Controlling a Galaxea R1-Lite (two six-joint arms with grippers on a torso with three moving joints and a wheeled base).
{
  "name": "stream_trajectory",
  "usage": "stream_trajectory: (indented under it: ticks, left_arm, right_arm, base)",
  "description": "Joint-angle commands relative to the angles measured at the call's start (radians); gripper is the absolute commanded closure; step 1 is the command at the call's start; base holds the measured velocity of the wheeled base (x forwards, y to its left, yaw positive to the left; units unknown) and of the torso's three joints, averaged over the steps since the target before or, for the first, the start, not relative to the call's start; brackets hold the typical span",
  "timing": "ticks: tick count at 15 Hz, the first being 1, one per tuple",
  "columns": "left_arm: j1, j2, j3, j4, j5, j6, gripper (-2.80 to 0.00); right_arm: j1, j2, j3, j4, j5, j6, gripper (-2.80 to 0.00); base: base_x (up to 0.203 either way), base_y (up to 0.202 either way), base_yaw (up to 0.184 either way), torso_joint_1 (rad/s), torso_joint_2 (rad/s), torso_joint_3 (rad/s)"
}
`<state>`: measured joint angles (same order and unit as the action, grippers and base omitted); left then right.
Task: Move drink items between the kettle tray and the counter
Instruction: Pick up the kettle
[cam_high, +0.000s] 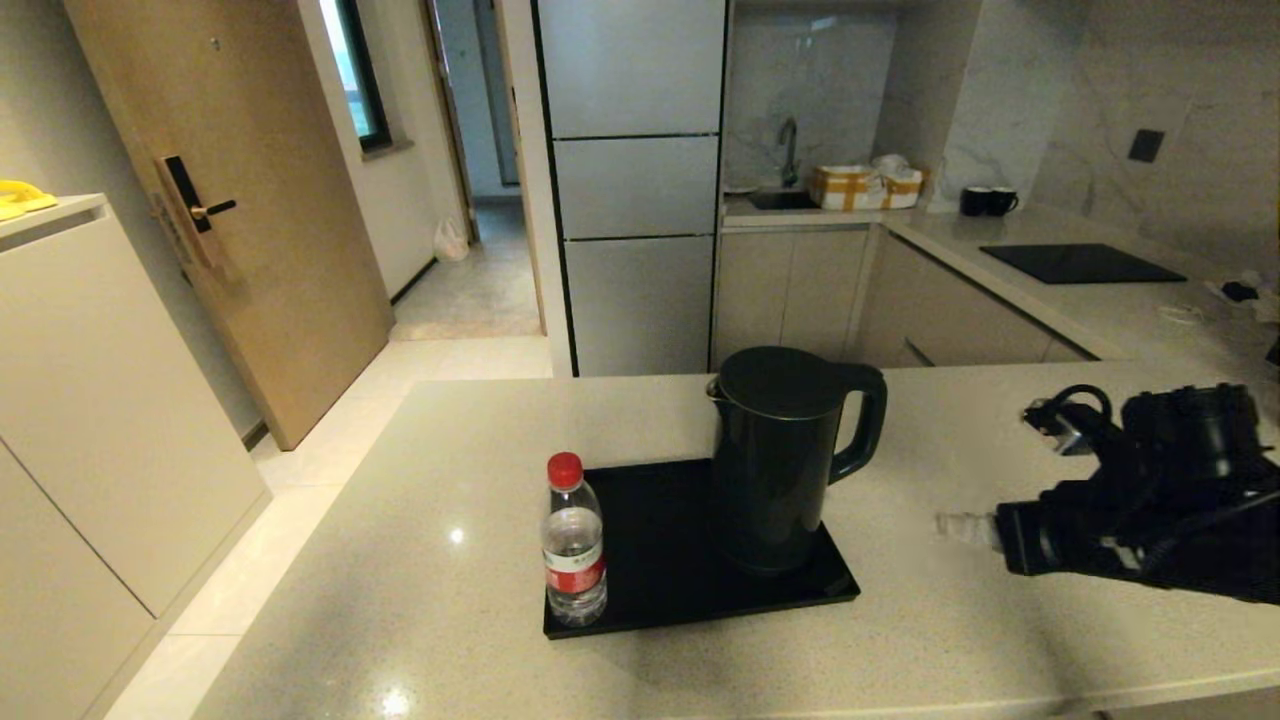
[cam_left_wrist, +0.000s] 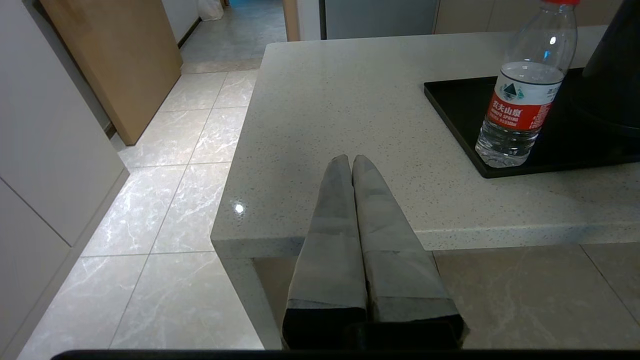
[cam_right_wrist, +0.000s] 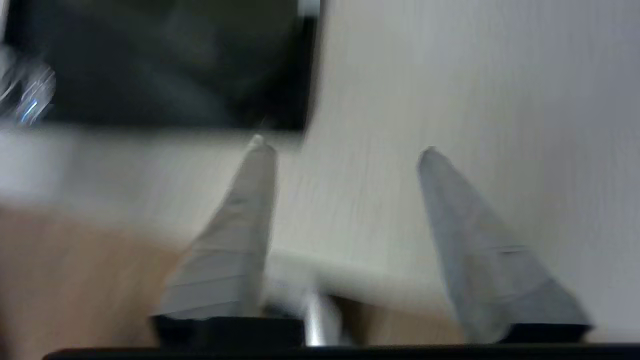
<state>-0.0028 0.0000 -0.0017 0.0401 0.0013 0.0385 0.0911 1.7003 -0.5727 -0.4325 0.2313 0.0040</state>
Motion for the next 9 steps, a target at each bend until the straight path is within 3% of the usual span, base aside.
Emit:
stream_trajectory:
  ticks: [1, 5, 9]
  left_arm:
    - [0.000, 0.002, 0.000, 0.001, 0.000, 0.000, 0.00]
    - [0.000, 0.002, 0.000, 0.001, 0.000, 0.000, 0.00]
    - [0.000, 0.002, 0.000, 0.001, 0.000, 0.000, 0.00]
  right_arm:
    - [0.012, 0.197, -0.028, -0.270, 0.005, -0.010, -2.80]
    - [0.025, 0.355, 0.051, -0.729, -0.007, -0.007, -2.80]
    - [0.041, 0.377, 0.037, -0.743, -0.045, 0.000, -2.80]
  base:
    - [0.000, 0.000, 0.000, 0.000, 0.00, 0.000]
    - [0.000, 0.000, 0.000, 0.000, 0.00, 0.000]
    - [0.000, 0.000, 0.000, 0.000, 0.00, 0.000]
